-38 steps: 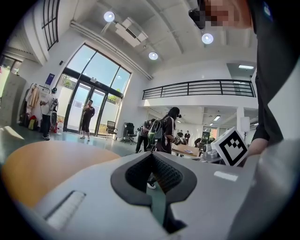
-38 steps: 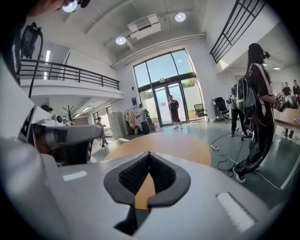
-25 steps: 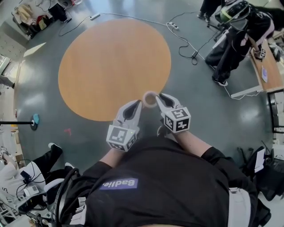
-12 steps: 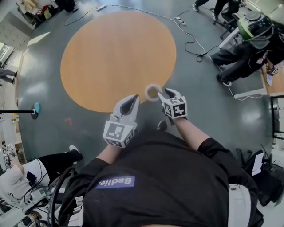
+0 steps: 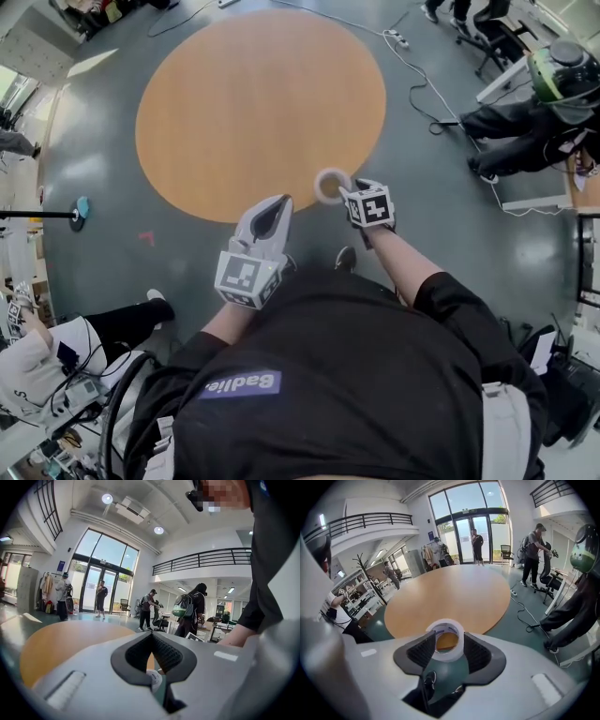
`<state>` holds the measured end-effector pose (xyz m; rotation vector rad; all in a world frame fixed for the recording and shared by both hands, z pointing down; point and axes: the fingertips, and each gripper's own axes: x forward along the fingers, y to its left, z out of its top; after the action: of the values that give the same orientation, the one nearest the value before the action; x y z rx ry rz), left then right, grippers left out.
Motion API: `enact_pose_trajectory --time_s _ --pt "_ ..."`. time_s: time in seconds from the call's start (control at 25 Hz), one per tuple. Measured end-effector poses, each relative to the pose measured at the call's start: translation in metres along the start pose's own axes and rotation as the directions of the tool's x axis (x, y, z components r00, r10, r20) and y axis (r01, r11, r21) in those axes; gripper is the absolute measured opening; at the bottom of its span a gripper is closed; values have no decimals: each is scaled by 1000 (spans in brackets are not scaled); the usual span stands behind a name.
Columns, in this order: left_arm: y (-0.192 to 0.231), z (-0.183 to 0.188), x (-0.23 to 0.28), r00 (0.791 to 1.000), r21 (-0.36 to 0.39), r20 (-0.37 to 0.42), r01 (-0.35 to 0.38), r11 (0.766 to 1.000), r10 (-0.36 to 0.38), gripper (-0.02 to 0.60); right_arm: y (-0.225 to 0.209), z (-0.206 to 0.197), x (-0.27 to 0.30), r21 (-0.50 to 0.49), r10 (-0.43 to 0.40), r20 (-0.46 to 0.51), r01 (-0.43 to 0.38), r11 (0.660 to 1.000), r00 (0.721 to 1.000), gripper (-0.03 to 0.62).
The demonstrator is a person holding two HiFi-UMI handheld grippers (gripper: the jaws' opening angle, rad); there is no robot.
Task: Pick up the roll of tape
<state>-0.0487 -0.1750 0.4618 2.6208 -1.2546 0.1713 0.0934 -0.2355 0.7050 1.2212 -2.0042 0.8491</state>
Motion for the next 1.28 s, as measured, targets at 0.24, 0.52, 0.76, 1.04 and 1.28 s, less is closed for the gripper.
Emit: enact_pose_trajectory --time_s 0.24,0.52,0.76,1.04,1.28 --pt "7 -3 -8 1000 4 -12 -21 1000 21 12 -12 -10 24 0 -21 -85 21 1000 996 207" --pt "17 -5 -18 998 16 -19 -59 998 59 12 -17 -18 49 42 -16 -161 23 999 987 218" --pt "25 -6 -26 996 15 -29 -84 996 85 12 -21 -22 66 66 -23 -220 39 997 975 218" --pt "33 -7 -33 993 11 -39 -111 994 112 12 -24 -29 81 98 -16 -262 44 994 965 221" --pt "37 -8 -35 990 8 -48 -129 992 129 12 -27 -30 90 142 -9 -287 52 989 958 198"
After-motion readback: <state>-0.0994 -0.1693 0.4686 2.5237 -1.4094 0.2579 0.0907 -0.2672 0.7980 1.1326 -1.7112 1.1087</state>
